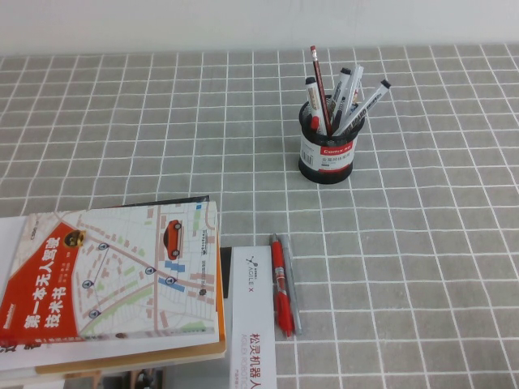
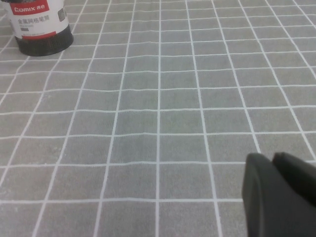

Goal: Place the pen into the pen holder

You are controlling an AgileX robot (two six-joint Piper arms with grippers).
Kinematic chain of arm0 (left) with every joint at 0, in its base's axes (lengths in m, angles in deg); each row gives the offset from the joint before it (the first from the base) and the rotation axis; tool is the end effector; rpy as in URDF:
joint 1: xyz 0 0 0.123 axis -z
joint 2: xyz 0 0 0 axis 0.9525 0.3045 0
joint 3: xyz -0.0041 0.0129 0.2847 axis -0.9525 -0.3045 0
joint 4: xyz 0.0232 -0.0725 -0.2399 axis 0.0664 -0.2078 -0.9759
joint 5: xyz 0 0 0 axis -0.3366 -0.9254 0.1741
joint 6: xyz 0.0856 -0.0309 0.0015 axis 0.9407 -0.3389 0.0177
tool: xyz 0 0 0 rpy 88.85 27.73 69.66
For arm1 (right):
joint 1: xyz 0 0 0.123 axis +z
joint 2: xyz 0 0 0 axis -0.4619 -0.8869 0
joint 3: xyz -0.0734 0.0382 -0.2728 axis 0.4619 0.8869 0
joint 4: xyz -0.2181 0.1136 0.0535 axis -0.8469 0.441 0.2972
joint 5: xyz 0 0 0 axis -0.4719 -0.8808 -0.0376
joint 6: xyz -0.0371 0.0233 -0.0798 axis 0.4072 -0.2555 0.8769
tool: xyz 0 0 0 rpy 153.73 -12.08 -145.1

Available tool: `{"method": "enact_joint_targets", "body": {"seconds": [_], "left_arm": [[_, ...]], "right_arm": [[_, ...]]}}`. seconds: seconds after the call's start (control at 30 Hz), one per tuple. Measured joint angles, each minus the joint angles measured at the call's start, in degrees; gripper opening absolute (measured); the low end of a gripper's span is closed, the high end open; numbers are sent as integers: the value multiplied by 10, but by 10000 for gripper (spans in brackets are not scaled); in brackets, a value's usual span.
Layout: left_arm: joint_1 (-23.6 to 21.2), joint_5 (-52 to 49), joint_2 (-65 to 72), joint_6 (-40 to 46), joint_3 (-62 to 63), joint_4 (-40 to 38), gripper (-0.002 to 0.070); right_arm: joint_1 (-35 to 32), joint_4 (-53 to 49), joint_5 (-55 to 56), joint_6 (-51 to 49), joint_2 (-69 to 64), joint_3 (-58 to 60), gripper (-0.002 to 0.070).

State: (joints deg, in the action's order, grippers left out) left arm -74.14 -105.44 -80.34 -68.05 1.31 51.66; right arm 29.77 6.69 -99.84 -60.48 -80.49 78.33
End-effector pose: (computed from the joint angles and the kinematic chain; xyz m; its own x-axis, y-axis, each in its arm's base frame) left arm 0.0521 0.0009 0.1699 -0.3069 0.0431 -0.9508 -0.0083 0.9988 0.0479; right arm 0.0527 0.0046 0.1715 -0.3007 0.0738 -0.9508 -0.0405 0.9951 0.0900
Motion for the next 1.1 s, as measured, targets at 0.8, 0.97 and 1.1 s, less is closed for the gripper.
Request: {"method": "enact_joint_targets", "body": {"seconds": [0.8,0.97,1.1], "left_arm": [[0,0,0,0,0,0,-3],[0,0,0,0,0,0,-3],[0,0,0,0,0,0,-3]], "right_arm": [[0,8,0,1,0,0,-13],[0,8,0,1,0,0,-12],[0,8,0,1,0,0,-12]]}}
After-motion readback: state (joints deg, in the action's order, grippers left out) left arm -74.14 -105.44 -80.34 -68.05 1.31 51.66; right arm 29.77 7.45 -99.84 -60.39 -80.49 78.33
